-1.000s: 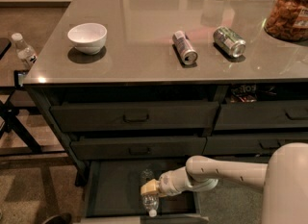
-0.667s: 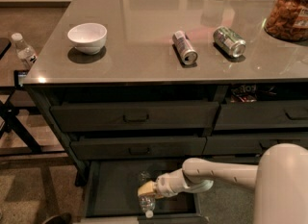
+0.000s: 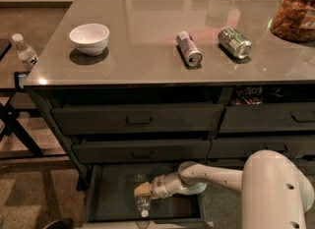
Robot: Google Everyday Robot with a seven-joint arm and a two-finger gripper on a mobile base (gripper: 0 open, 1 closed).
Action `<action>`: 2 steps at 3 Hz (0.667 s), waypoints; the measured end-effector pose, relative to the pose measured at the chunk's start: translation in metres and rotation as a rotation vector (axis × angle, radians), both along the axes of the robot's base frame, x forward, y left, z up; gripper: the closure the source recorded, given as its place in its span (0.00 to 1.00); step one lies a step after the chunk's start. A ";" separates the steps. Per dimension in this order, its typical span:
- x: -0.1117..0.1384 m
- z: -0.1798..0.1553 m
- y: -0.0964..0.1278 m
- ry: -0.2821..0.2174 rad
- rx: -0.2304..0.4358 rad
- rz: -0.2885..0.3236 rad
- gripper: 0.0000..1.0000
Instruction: Place water bottle into bottom drawer
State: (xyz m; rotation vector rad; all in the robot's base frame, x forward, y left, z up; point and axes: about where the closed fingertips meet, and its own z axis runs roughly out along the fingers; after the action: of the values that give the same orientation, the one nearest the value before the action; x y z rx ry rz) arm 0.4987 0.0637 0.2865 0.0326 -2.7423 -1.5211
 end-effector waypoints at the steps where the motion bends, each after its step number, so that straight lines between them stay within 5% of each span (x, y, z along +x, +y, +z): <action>1: 0.004 -0.020 0.005 -0.010 -0.025 -0.034 1.00; 2: 0.015 -0.040 0.007 -0.036 -0.061 -0.075 1.00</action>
Offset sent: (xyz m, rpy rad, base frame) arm 0.0301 0.0043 -0.0630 -0.1067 -0.0738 -0.1314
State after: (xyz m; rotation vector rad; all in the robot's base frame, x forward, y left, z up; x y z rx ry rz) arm 0.5133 0.0706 0.2465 -0.0439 -2.8474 -1.4675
